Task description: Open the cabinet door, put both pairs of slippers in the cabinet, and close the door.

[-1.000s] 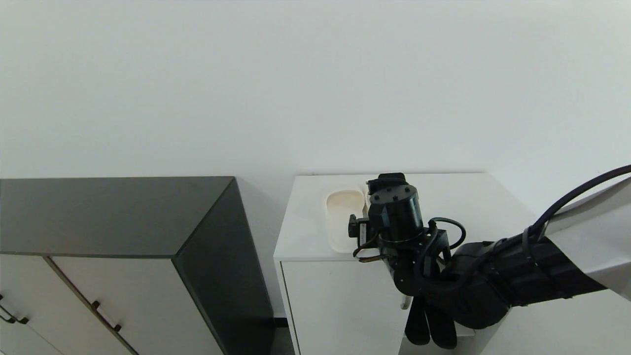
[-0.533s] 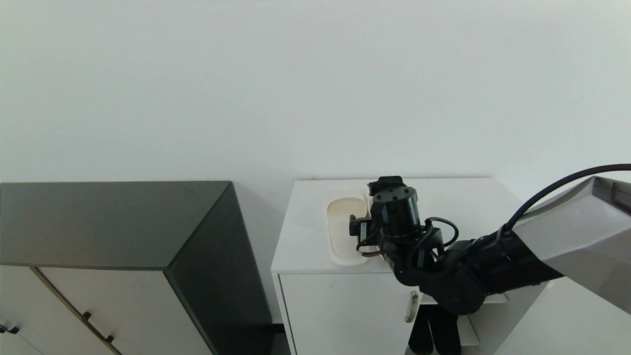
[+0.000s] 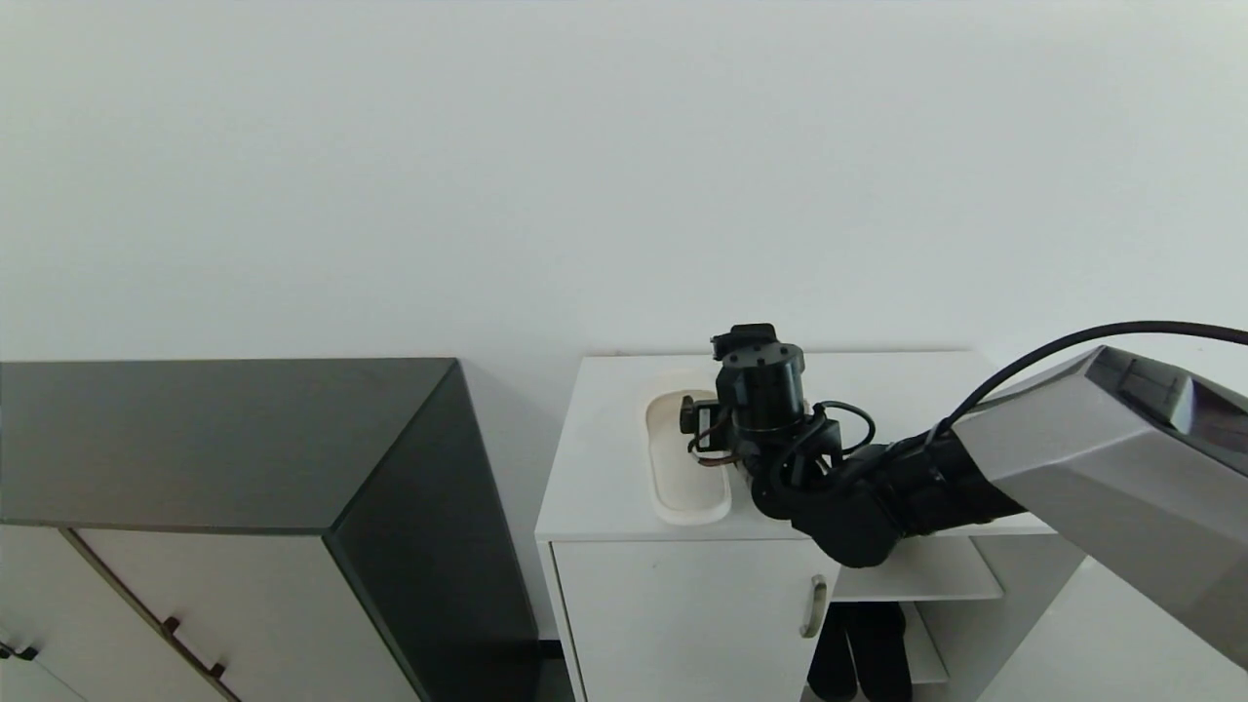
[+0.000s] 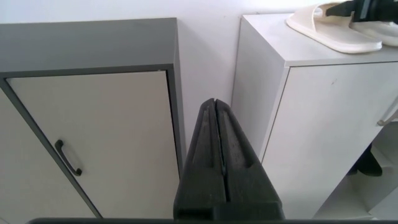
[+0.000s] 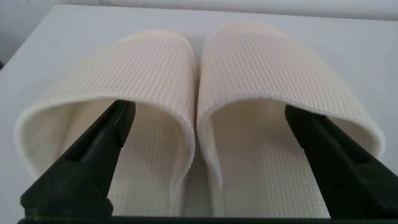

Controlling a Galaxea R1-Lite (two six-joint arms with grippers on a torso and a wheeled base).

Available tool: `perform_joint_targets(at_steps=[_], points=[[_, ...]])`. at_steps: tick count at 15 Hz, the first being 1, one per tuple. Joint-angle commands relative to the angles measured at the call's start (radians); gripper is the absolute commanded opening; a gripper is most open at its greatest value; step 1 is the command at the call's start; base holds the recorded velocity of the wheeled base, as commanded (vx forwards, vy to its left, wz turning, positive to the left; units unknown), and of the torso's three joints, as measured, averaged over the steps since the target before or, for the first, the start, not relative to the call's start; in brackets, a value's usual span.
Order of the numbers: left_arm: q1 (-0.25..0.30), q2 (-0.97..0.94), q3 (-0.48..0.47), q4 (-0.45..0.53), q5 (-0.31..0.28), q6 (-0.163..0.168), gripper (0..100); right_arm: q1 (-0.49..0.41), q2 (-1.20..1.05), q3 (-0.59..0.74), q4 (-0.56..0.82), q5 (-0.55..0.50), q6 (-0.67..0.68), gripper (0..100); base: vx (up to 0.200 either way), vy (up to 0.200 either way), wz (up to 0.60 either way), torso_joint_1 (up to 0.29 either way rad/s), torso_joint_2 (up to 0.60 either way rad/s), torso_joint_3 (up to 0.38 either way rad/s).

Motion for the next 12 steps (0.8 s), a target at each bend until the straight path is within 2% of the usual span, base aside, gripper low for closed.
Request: perform_joint_targets(at_steps=[1, 4, 5, 10, 12], points=[[0.0, 0.001, 0.0, 0.0, 0.001, 0.0, 0, -0.012, 0.052, -0.065, 0.026, 0.0, -0.004, 100, 0.0, 0.0, 0.0, 0.0, 0.0, 0.0], [0.0, 0.001, 0.0, 0.0, 0.001, 0.0, 0, -0.018, 0.078, -0.118, 0.032, 0.0, -0.005, 100, 0.0, 0.0, 0.0, 0.0, 0.0, 0.0], [0.0, 0.001, 0.0, 0.0, 0.001, 0.0, 0, -0.018, 0.078, -0.12, 0.032, 0.0, -0.012, 0, 0.0, 0.0, 0.0, 0.0, 0.0, 0.0], [0.0, 0.001, 0.0, 0.0, 0.001, 0.0, 0, -0.006, 0.063, -0.115, 0.03, -0.006, -0.016, 0, 0.0, 0.0, 0.0, 0.0, 0.0, 0.0], [0.0, 0.0, 0.0, 0.0, 0.002, 0.0, 0, 0.017, 0.014, -0.068, 0.03, -0.008, -0.018, 0, 0.0, 0.0, 0.0, 0.0, 0.0, 0.0]])
